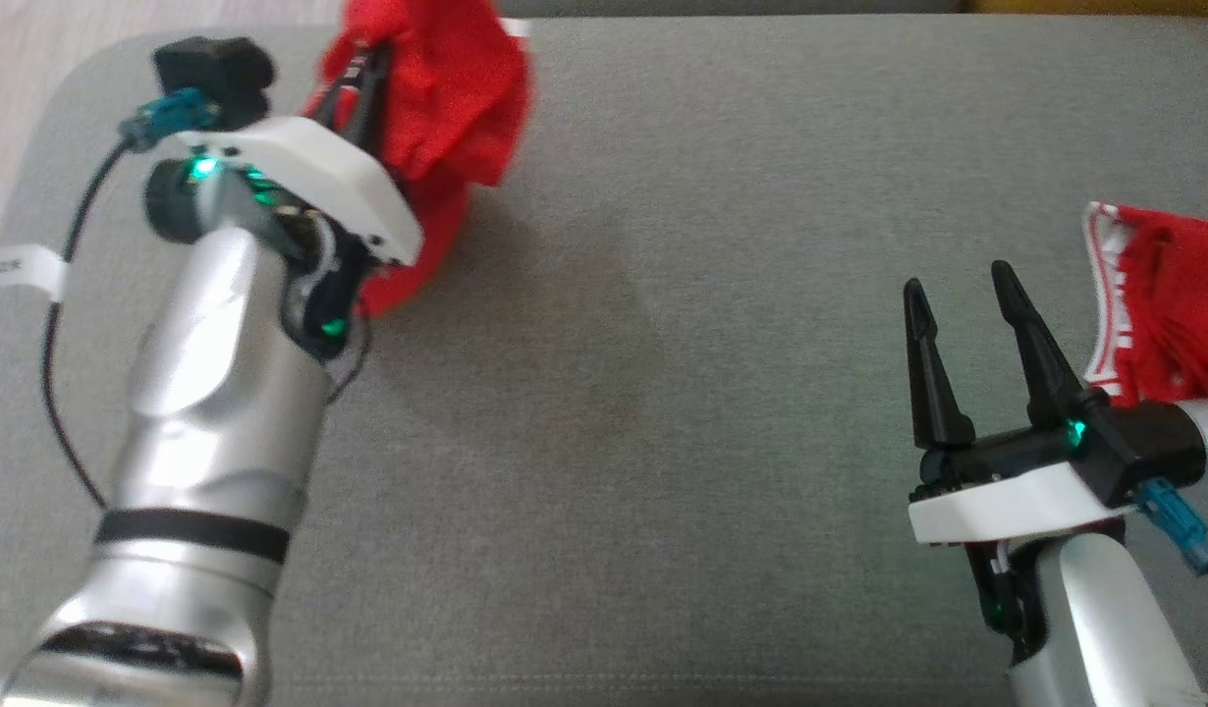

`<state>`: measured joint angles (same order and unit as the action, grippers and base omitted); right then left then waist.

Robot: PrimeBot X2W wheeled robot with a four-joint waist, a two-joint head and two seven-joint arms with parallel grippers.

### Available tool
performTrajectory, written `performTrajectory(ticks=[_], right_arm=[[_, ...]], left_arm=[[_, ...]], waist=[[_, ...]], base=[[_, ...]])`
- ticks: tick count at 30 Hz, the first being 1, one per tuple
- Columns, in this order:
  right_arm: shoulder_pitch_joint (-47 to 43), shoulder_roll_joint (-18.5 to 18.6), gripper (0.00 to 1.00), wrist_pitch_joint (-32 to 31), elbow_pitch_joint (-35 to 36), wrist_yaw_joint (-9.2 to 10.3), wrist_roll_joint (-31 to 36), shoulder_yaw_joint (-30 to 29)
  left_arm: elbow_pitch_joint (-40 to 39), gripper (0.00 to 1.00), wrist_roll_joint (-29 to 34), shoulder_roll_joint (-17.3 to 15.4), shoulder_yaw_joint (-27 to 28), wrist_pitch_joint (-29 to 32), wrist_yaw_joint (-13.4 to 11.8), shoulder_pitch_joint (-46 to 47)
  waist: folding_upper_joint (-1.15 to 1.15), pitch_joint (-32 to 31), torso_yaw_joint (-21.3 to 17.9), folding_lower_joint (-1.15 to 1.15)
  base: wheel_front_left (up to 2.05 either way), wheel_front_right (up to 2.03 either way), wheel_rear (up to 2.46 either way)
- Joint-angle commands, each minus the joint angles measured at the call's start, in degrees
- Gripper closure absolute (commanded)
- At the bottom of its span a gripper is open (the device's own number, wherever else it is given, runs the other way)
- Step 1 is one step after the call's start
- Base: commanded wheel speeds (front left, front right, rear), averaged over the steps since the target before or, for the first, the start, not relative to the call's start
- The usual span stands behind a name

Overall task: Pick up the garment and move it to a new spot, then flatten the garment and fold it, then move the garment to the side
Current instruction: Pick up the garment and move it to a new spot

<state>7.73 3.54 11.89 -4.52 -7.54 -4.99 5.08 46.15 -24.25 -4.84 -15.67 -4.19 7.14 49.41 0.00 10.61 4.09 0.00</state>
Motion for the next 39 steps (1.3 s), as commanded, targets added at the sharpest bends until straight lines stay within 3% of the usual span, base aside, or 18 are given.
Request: performTrajectory(ticks=[1,7,12,19,20,22,27,31,39], right_arm=[[0.8,-0.5,0.0,0.6,1.6,0.05,-0.4,1.1],[1.1,-0.6,0.0,1.2,1.2,0.05,-0.8,0.2],[1.9,-0.6,0.0,1.6,0.8,0.05,-1.2,0.2],[3.5,-0.7,0.0,2.2,-0.3,0.05,-2.8,2.2],[3.7,-0.7,0.0,2.3,-0.5,0.05,-2.9,2.3],[4.0,-0.7,0.0,2.4,-0.9,0.05,-3.3,2.6],[3.9,-0.7,0.0,2.8,-1.9,0.05,-3.8,2.3],[3.0,-0.7,0.0,2.9,-2.7,0.05,-3.5,1.4],[1.1,-0.7,0.0,2.8,-4.3,0.05,-3.0,-0.5]], left_arm=[[-3.8,1.0,-0.8,-1.2,0.6,0.7,0.3,0.9],[-15.3,1.0,-3.2,1.1,-3.0,6.1,-0.9,-3.5],[-22.4,1.0,-5.2,1.9,-9.4,8.7,-5.6,-7.0],[-22.1,1.0,-12.0,1.9,-21.8,6.0,-13.2,-7.7],[-21.5,0.92,-12.9,1.9,-23.5,5.4,-14.0,-7.5],[-20.5,0.0,-14.8,1.9,-26.5,3.9,-15.2,-7.2],[-18.3,0.0,-18.7,2.0,-31.3,1.0,-16.6,-7.5],[-16.0,0.0,-19.7,1.8,-30.6,-2.4,-16.9,-7.9],[-18.1,0.0,-20.7,-5.4,-23.5,-9.9,-15.9,-12.3]], waist=[[0.0,-1.0,-1.2,0.0],[0.0,-1.7,-4.1,0.0],[0.0,-0.6,-7.8,0.0],[0.0,1.0,-13.1,0.0],[0.0,1.2,-13.7,0.0],[0.0,1.3,-14.6,0.0],[0.0,1.0,-15.0,0.0],[0.0,-0.2,-13.2,0.0],[0.0,-3.6,-7.0,0.0]], base=[[0.0,0.0,0.0],[0.0,0.0,0.0],[0.0,0.0,0.0],[0.0,0.0,0.0],[0.0,0.0,0.0],[0.0,0.0,0.0],[0.0,0.0,0.0],[0.0,0.0,0.0],[0.0,0.0,0.0]])
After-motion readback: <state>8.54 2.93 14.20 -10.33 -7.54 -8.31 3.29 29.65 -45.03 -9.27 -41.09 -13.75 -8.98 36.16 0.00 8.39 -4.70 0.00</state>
